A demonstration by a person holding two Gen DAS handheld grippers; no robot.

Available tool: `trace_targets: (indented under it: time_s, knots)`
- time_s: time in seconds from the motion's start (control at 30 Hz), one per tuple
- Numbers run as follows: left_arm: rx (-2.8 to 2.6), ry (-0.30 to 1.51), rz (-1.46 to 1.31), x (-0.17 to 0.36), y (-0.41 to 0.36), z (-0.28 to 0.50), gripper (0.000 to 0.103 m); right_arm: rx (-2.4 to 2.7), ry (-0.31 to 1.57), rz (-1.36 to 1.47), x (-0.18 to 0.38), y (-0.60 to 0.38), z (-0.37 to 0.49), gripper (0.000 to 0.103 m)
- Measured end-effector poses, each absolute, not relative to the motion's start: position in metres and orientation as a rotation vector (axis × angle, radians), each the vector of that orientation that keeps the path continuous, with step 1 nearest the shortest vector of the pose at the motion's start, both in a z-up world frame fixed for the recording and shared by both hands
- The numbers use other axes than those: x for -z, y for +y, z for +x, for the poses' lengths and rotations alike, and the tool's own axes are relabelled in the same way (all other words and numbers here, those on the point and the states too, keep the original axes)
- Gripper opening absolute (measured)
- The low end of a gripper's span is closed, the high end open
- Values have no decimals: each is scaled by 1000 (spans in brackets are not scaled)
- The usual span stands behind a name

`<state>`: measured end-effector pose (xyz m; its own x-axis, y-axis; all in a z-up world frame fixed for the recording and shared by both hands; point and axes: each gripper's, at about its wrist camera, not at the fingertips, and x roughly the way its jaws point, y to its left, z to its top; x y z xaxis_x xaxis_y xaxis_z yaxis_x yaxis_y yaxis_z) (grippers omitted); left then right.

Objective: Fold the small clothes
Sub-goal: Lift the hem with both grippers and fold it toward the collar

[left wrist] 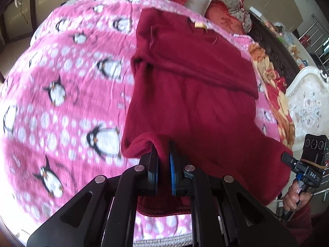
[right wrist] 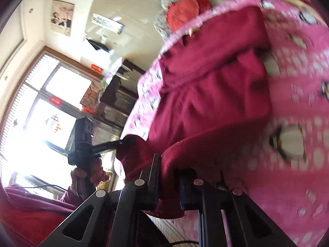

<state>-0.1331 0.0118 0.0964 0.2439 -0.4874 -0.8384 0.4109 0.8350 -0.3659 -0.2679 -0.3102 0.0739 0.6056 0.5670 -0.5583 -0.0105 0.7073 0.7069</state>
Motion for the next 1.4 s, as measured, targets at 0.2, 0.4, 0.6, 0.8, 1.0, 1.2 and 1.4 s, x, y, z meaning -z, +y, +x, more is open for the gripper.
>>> trace_targets:
  time_s: [0.2,0.4,0.6,0.8,1.0,1.2,1.4]
  knots:
    - [611,1090,-72,-117,-4,-105,7,-345,777,654,-102,-324,-237,13]
    - [592,1040,-35,-125,-21,-81,7,-292,733,625,-113,-342,-216,13]
    - [570,1001,-11,-132,-37,-59,7,-247,715,566,-125,-351,-186,13]
    - [547,975,3,-138,-50,-35,7,-211,721,539,-131,-367,-162,13]
    - [538,960,27,-139,-66,-16,7,-184,730,534,-128,-379,-138,13]
    - [535,943,45,-141,-86,9,7,-159,717,533,-131,-397,-117,13]
    - [521,942,39,-137,-103,36,7,-134,723,533,-129,-412,-91,13]
